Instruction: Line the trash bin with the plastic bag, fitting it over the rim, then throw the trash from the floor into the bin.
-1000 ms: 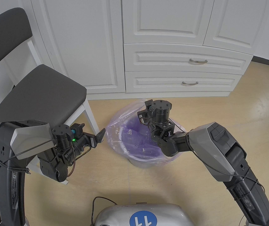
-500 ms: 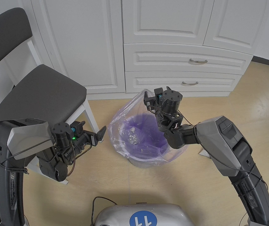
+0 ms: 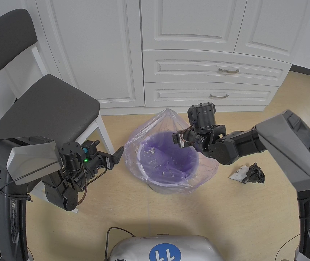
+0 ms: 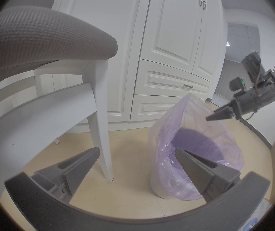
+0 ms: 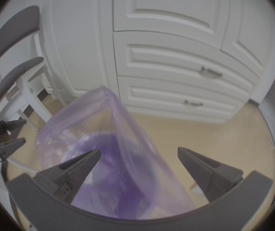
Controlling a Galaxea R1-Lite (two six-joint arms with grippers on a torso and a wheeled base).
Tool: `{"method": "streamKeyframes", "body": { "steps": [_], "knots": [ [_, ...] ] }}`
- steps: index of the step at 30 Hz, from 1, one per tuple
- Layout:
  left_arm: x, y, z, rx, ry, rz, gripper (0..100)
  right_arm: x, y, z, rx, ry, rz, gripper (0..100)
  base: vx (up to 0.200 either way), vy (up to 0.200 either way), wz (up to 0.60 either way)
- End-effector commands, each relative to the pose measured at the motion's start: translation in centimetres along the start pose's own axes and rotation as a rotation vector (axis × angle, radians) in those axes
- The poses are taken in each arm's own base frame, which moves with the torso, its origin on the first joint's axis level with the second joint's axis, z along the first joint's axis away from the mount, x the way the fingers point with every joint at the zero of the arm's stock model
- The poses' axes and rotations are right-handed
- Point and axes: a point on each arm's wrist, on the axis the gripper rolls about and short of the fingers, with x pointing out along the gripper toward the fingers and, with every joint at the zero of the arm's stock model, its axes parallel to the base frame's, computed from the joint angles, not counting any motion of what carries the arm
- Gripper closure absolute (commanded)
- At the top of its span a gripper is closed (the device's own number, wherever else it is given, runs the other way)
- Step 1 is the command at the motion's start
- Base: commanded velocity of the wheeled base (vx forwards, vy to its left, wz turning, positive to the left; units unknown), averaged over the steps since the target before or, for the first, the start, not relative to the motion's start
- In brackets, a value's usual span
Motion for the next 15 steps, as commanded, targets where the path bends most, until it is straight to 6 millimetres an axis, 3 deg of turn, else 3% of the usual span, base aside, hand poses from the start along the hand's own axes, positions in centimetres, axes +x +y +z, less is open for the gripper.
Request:
{"method": "streamKeyframes", "body": {
  "steps": [1,5,8,11,12,15],
  "knots": [
    [-0.5,-1.0,0.2,-0.013,0.011,-0.024,0,-6.7,-2.9,0.1,0.084,0.118,0.026,0,0.0,0.0,0.0],
    [-1.0,-2.4,0.7,-0.052,0.014,-0.069,0,-7.1,-3.1,-2.5,0.145,0.132,0.014,0,0.0,0.0,0.0],
    [-0.4,-3.5,0.9,-0.055,-0.004,-0.102,0,-5.8,-3.5,-4.5,0.203,0.097,0.002,0,0.0,0.0,0.0],
    [0.8,-4.1,1.3,-0.053,-0.019,-0.127,0,-4.4,-3.9,-5.7,0.22,0.074,-0.016,0,0.0,0.0,0.0],
    [2.4,-4.7,1.4,-0.048,0.024,-0.137,0,-2.8,-4.3,-6.7,0.236,0.054,-0.034,0,0.0,0.0,0.0],
    [5.0,-5.2,0.9,-0.049,0.086,-0.136,0,-1.2,-4.9,-7.2,0.265,0.021,-0.056,0,0.0,0.0,0.0]
  ]
}}
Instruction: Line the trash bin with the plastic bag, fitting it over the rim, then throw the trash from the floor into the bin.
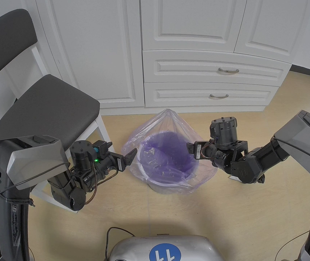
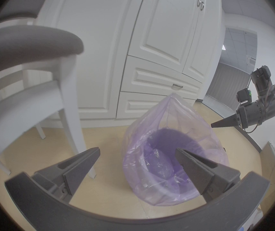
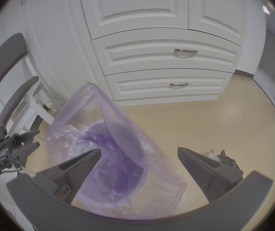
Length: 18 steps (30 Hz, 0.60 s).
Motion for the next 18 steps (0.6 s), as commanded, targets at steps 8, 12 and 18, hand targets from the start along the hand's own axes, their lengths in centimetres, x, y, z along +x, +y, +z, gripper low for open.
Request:
{"method": "streamKeyframes", "body": {
  "steps": [8,12,18],
  "knots": [
    [10.1,0.4,-1.9,-0.005,0.019,0.156,0,6.9,-3.8,-4.5,0.097,-0.022,-0.099,0,0.0,0.0,0.0],
    [12.1,0.8,-2.8,-0.007,-0.035,0.255,0,8.2,-4.0,-4.2,0.157,-0.104,-0.099,0,0.0,0.0,0.0],
    [14.7,1.0,-2.0,-0.018,-0.13,0.302,0,9.3,-5.5,-2.8,0.204,-0.226,-0.104,0,0.0,0.0,0.0]
  ]
}}
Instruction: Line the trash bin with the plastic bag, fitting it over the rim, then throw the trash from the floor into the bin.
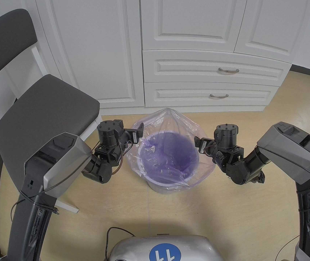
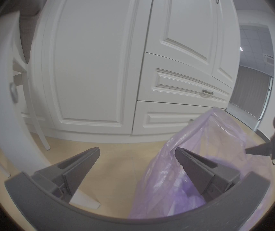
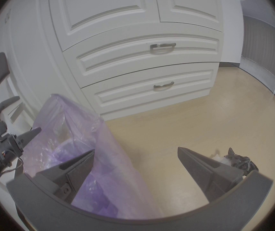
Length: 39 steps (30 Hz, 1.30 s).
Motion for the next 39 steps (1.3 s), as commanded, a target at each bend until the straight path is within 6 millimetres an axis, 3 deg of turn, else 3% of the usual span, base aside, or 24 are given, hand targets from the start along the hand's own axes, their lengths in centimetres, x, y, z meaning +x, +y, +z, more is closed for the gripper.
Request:
{"method": "streamKeyframes", "body": {
  "steps": [1,9,11,17,30,39],
  "knots": [
    [2.9,0.0,-3.7,-0.007,-0.015,0.091,0,2.9,-1.8,-0.7,0.055,-0.088,-0.026,0,0.0,0.0,0.0],
    [4.6,-0.1,-4.1,-0.018,-0.064,0.112,0,5.9,-3.5,-1.9,0.086,-0.139,-0.056,0,0.0,0.0,0.0],
    [4.6,-0.1,-4.8,-0.022,-0.052,0.113,0,6.5,-4.1,-2.4,0.088,-0.138,-0.066,0,0.0,0.0,0.0],
    [4.5,-0.4,-4.8,-0.089,-0.054,0.099,0,8.3,-4.7,-3.5,0.132,-0.161,-0.072,0,0.0,0.0,0.0],
    [4.6,0.1,-5.2,-0.149,-0.048,0.075,0,10.4,-4.2,-5.6,0.198,-0.187,-0.05,0,0.0,0.0,0.0],
    [4.7,1.0,-5.4,-0.149,-0.046,0.078,0,10.4,-3.7,-6.5,0.188,-0.168,-0.043,0,0.0,0.0,0.0]
  ]
}}
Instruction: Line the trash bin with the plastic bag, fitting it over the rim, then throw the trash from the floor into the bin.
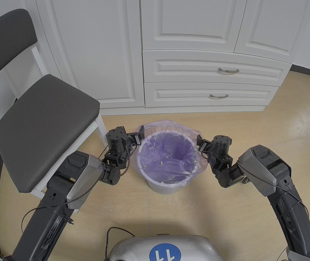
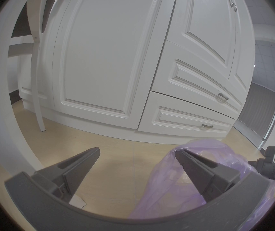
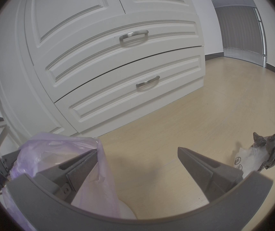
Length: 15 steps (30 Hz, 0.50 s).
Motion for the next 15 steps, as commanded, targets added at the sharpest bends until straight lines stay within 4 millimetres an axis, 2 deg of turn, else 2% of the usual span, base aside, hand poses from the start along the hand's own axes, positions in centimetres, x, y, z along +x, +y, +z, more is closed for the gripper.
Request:
{"method": "streamKeyframes", "body": {
  "steps": [1,6,11,15],
  "knots": [
    [0.1,0.7,0.1,0.0,-0.003,0.015,0,-0.1,-0.3,-0.9,-0.008,0.018,-0.006,0,0.0,0.0,0.0],
    [0.3,1.4,1.0,0.001,-0.017,0.037,0,-0.3,-0.6,-1.2,-0.034,0.077,-0.035,0,0.0,0.0,0.0],
    [0.4,1.0,2.2,-0.003,-0.035,0.034,0,-0.3,-0.7,-1.1,-0.038,0.087,-0.041,0,0.0,0.0,0.0],
    [-0.8,0.6,2.2,0.01,0.027,0.032,0,-0.6,-0.6,-0.7,-0.041,0.089,-0.042,0,0.0,0.0,0.0]
  ]
}}
